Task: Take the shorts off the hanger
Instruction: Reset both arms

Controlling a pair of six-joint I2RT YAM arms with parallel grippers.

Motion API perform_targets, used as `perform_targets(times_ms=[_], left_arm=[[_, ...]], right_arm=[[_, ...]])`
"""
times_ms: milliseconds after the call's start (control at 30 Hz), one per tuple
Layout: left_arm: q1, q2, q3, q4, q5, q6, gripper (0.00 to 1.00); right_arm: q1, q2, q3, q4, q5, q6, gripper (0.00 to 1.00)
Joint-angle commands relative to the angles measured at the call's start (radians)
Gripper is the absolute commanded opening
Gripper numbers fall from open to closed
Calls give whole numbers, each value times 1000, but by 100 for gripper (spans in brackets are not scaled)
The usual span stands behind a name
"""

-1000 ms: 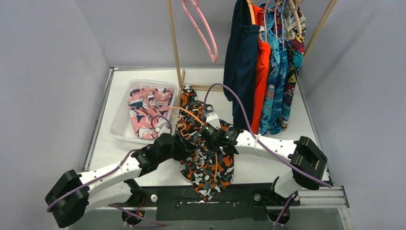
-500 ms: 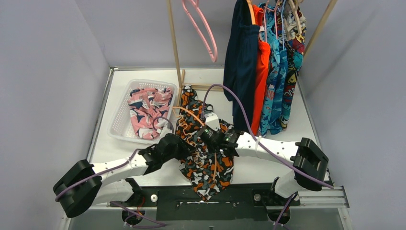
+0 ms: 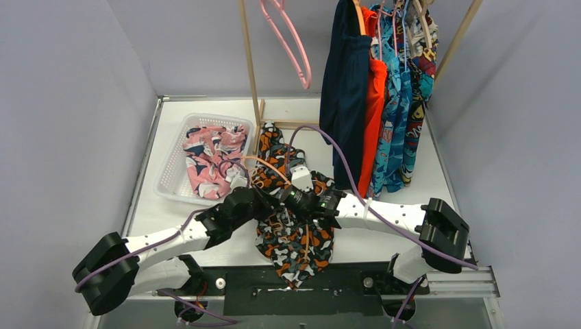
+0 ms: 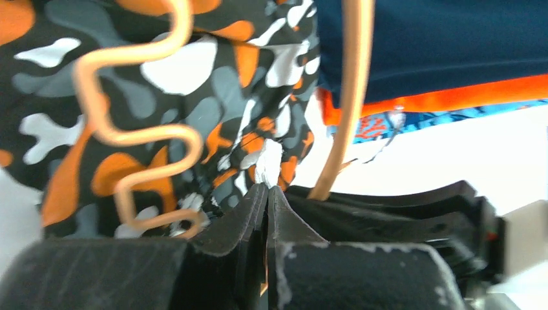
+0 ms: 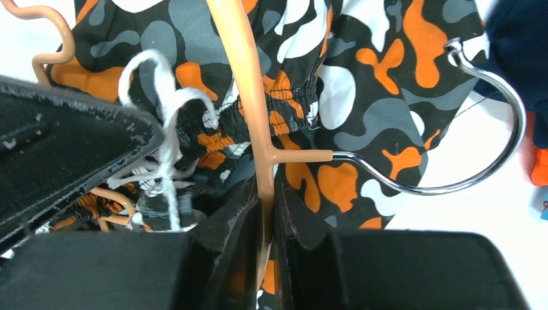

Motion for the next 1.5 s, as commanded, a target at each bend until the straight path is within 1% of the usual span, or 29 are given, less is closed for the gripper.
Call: perform_targets(times_ms=[0, 100, 167, 200, 233, 267, 333, 467, 533, 567, 600, 767, 833, 933, 1067, 1200, 1233, 1267, 1333, 1400, 1433, 1467], left_arm=[[7, -39, 33, 149, -75, -1, 0], [13, -16, 42, 147, -86, 14, 0], [20, 14, 56, 139, -50, 23, 0], [22, 27, 66, 138, -20, 39, 2], [22, 39, 77, 129, 13, 57, 11], [23, 44, 93, 108, 38, 80, 23], [22, 37, 133, 43, 73, 146, 38], [20, -43, 203, -103, 55, 247, 47], [19, -106, 207, -133, 37, 276, 52], [18, -140, 208, -146, 31, 288, 59], [18, -171, 210, -155, 26, 301, 61], [18, -297, 230, -220, -26, 368, 63], [18, -334, 230, -248, -51, 387, 63], [19, -353, 263, -294, -85, 382, 66], [21, -325, 293, -327, -87, 366, 70], [29, -269, 315, -288, -52, 376, 72], [36, -255, 319, -270, -40, 381, 71], [39, -244, 320, -247, -25, 392, 69], [44, -220, 328, -229, -8, 406, 57], [49, -198, 337, -238, -7, 412, 39], [50, -191, 338, -244, -8, 413, 31], [51, -186, 337, -249, -11, 412, 25]], right_arm=[[31, -35, 4, 32, 9, 14, 0], [36, -49, -6, 57, 4, 24, 0], [36, -59, -11, 59, 21, 45, 0], [35, -64, -8, 55, 37, 53, 0], [34, -67, -2, 48, 56, 56, 0], [33, -71, 5, 37, 77, 58, 0], [30, -85, 19, 14, 119, 61, 0], [29, -147, 21, 23, 181, 38, 0], [29, -206, 6, 47, 179, 11, 0], [28, -230, -3, 65, 170, -7, 0], [27, -260, -14, 79, 167, -23, 0], [39, -387, -50, 112, 255, -54, 0], [41, -422, -74, 155, 278, -104, 0], [39, -457, -98, 235, 270, -195, 0], [34, -460, -90, 264, 276, -264, 0], [35, -443, -66, 249, 278, -300, 0], [35, -442, -64, 250, 276, -303, 0], [35, -440, -63, 250, 274, -303, 0], [34, -439, -60, 247, 277, -302, 0], [34, -439, -56, 242, 277, -300, 0], [35, -438, -52, 236, 278, -300, 0], [35, -437, -44, 226, 281, -296, 0]])
